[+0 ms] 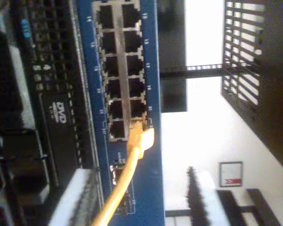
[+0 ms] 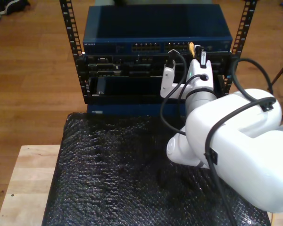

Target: Grab the cable and plug it in

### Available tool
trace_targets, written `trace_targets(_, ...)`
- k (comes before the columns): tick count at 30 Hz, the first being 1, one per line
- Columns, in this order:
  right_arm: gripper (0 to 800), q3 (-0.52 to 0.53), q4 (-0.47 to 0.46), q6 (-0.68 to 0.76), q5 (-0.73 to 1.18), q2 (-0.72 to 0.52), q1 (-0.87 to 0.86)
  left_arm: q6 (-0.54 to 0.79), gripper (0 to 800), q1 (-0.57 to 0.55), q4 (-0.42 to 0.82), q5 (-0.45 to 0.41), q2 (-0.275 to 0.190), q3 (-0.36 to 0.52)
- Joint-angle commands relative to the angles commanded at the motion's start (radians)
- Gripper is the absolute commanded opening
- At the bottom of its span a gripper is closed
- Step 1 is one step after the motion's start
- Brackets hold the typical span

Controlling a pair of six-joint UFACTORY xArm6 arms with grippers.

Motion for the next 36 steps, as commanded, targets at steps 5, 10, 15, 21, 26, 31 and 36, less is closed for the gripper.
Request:
trace_targets(5, 610, 0.063, 0.0, 0.0, 0.077, -0.078, 0.005, 0.0, 800, 0.0, 0.0, 0.0, 0.0, 0.0)
trace_targets(10, 687, 0.135, 0.0, 0.0, 0.123, -0.16, 0.005, 0.002, 800, 0.0, 0.0, 0.0, 0.0, 0.0)
trace_targets(15, 761, 0.222, -0.002, -0.002, 0.181, -0.252, 0.005, 0.002, 800, -0.002, 0.0, 0.0, 0.0, 0.0)
trace_targets(21, 770, 0.336, -0.006, -0.003, 0.282, -0.374, 0.005, 0.0, 800, 0.0, 0.0, 0.0, 0.0, 0.0)
trace_targets(26, 770, 0.388, -0.037, -0.003, 0.44, -0.462, 0.002, 0.0, 800, 0.0, 0.0, 0.0, 0.0, 0.0)
trace_targets(31, 770, 0.39, -0.064, -0.012, 0.589, -0.514, -0.008, 0.0, 800, 0.0, 0.0, 0.0, 0.0, 0.0)
trace_targets(36, 770, 0.391, -0.118, -0.018, 0.74, -0.566, -0.054, 0.0, 800, 0.0, 0.0, 0.0, 0.0, 0.0)
